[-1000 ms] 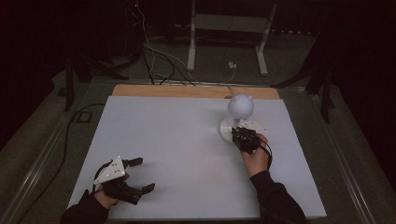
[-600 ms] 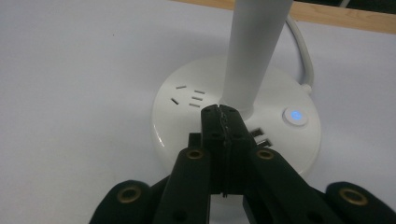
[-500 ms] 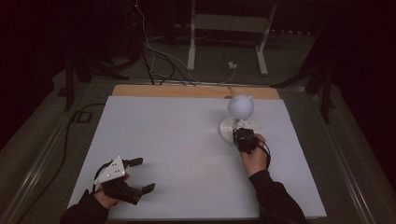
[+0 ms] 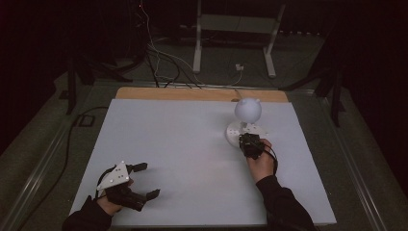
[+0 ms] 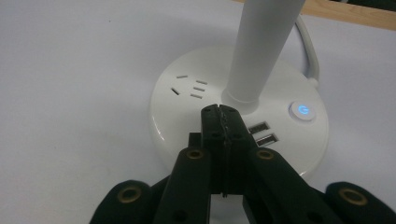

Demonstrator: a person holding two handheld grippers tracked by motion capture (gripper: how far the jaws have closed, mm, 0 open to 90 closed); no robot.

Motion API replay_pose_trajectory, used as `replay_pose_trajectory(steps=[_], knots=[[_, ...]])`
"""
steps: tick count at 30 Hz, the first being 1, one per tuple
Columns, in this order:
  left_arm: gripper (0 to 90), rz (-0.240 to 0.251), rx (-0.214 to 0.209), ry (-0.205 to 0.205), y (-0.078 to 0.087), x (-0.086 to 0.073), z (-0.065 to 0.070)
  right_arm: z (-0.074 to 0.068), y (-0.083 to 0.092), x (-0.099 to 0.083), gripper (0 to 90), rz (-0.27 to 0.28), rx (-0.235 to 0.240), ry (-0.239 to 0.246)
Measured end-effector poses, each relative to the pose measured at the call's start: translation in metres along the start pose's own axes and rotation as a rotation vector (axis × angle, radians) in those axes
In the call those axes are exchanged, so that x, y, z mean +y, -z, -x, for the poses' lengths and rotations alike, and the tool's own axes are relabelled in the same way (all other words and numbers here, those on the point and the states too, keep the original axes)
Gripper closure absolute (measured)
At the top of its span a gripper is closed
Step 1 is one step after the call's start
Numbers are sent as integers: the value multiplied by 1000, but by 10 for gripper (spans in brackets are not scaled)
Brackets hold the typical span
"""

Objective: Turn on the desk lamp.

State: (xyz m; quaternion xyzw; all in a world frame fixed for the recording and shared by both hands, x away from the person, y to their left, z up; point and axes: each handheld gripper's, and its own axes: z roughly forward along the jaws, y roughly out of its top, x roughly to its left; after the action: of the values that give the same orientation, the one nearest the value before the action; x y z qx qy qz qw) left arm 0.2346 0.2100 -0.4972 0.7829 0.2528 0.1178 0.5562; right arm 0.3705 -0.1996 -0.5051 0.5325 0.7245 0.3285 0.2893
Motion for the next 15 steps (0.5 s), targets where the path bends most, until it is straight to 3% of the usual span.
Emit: replay_pose_trajectory(steps=[15], knots=[[3, -2, -4, -1, 0, 0, 0, -3, 0, -2, 900, 11, -22, 34]])
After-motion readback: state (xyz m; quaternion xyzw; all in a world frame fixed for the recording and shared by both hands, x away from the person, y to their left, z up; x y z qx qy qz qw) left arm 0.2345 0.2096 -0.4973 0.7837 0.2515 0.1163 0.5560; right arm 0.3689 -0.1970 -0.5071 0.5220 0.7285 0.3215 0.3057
